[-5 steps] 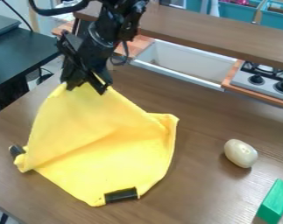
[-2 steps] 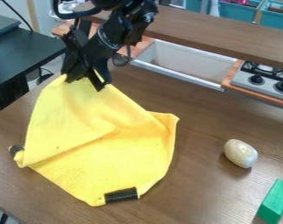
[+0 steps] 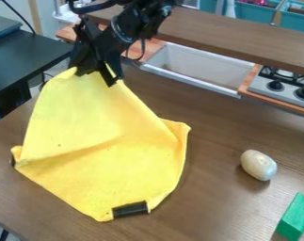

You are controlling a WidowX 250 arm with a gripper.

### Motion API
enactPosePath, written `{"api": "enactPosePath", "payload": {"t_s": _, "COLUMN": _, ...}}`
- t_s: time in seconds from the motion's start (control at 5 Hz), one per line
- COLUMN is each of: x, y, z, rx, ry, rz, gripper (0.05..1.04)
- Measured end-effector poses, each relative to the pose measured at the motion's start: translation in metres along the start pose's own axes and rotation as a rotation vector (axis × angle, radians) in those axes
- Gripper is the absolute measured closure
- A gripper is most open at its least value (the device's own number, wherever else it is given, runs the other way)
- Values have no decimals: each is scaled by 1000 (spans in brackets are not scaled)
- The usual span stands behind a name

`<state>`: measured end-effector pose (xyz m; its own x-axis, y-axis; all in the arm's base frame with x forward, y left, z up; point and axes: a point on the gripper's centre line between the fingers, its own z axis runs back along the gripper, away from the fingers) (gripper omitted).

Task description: Unfold the cloth from bottom right to top left

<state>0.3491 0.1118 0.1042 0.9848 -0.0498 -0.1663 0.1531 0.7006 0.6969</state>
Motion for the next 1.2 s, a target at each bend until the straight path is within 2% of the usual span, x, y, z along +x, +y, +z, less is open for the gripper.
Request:
{"api": "enactPosePath", "payload": {"t_s": 0.2, "x": 6, "y": 9, "z": -12, "rx": -5, "ry": 19, "rz": 1, "gripper": 1015}}
{"api": "enactPosePath", "payload": {"t_s": 0.6, "x": 24, "y": 17, "z": -24, "rx": -19, "ry": 19, "rz": -2, "gripper": 1015}}
{"api": "enactPosePath", "payload": {"t_s": 0.8, "x": 30, "y": 20, "z": -34, "rx": -19, "ry": -4, "rz": -18, "gripper": 978}}
{"api": "enactPosePath", "payload": {"t_s": 1.0, "x": 35, "y": 21, "z": -36, "rx": -22, "ry": -8, "rz": -30, "gripper": 822}}
{"api": "enactPosePath", "payload": {"t_s": 1.2, "x": 33, "y": 20, "z": -52, "rx": -41, "ry": 27, "rz": -30, "gripper": 541}}
